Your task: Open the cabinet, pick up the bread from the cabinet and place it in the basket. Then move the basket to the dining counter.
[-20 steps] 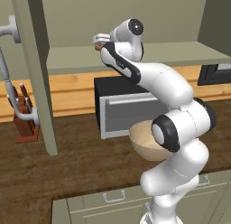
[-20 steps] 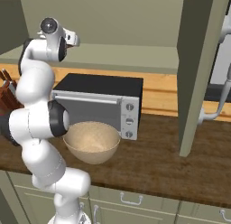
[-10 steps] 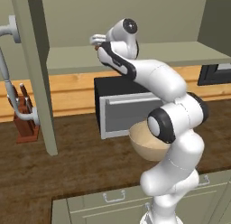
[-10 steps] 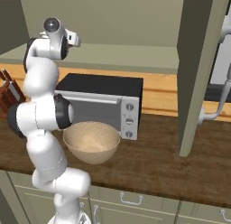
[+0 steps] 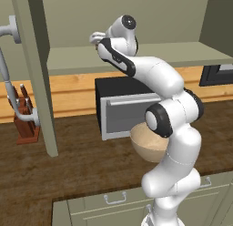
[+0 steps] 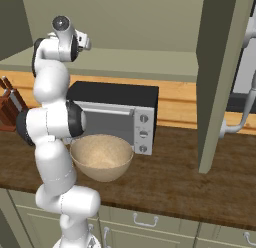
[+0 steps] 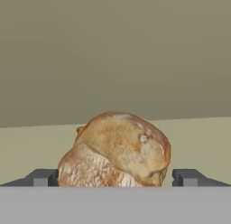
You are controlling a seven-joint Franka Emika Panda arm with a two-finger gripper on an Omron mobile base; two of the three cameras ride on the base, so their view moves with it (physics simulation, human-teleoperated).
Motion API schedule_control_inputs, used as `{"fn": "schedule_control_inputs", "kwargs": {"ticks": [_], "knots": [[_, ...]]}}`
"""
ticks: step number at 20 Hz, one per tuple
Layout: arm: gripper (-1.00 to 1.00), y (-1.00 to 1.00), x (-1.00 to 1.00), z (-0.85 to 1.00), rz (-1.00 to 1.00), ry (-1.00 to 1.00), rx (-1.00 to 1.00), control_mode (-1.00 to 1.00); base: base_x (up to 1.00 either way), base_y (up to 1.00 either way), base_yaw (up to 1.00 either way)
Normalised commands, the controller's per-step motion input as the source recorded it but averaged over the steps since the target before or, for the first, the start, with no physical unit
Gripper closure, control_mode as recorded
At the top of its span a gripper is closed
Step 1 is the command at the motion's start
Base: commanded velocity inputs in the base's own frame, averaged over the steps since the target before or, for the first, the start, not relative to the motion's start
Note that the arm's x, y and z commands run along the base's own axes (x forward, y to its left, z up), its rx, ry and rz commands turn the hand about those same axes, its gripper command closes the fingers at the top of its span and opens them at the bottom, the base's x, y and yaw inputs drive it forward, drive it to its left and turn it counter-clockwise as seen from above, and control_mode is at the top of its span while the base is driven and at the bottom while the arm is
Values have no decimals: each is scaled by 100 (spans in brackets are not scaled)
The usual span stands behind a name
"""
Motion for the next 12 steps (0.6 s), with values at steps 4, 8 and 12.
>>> {"fn": "schedule_control_inputs", "kwargs": {"ticks": [4,8,12], "knots": [[100,19,20,-13,0,0,0,-100,0,0,0],[100,28,22,-26,0,0,0,-100,0,0,0],[100,1,-1,-15,0,0,0,-100,0,0,0]]}}
